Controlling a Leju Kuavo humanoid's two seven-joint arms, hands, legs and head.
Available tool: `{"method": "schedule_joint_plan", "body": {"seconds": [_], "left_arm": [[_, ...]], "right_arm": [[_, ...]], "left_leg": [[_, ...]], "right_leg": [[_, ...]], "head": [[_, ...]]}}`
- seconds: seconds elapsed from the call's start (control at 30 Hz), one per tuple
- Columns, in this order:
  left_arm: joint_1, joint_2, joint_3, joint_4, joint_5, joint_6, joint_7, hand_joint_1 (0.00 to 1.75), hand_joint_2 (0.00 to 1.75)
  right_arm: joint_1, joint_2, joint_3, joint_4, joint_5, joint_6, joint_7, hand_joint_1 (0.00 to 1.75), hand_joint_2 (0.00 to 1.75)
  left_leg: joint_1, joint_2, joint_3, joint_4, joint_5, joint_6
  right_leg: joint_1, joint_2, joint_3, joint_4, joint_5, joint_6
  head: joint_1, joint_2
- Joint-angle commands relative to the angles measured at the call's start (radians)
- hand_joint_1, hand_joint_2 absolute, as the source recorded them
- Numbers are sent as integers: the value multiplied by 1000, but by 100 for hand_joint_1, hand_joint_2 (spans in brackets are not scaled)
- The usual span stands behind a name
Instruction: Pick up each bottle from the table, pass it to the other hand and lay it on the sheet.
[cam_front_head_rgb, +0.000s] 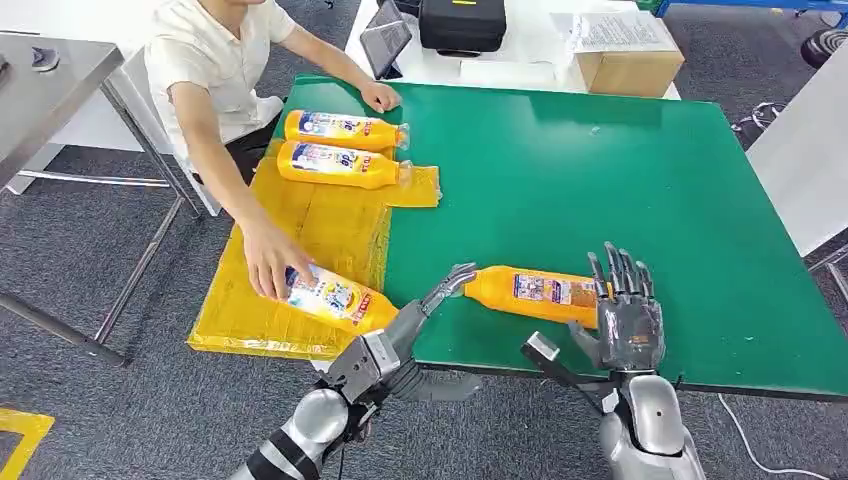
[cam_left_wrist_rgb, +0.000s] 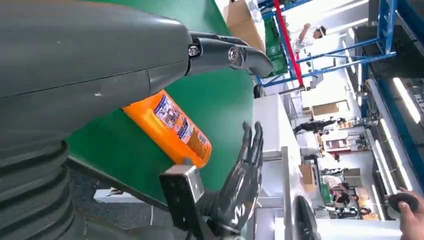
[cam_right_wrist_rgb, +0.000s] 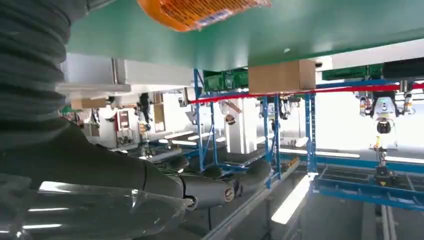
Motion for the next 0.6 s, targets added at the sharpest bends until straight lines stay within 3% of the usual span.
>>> {"method": "schedule_joint_plan", "body": {"seconds": [0.03,0.33,0.6], "left_arm": [[-49,6,-22,70,1,2,5,0,175],[-63,5,-48,90,22,1,15,0,175],[-62,6,-49,92,23,0,15,0,175]], "right_arm": [[-74,-54,69,120,-6,-1,13,0,175],[-169,-30,64,407,-101,-1,-34,0,175],[-170,-31,63,414,-107,-1,-36,0,175]], "left_leg": [[1,1,3,-1,-1,-1],[2,2,5,-2,-1,-2],[1,2,3,-1,-1,-1]], "right_leg": [[1,1,2,-1,0,-1],[2,2,5,-2,0,-2],[1,2,3,-1,0,-1]], "head": [[0,0],[0,0],[0,0]]}}
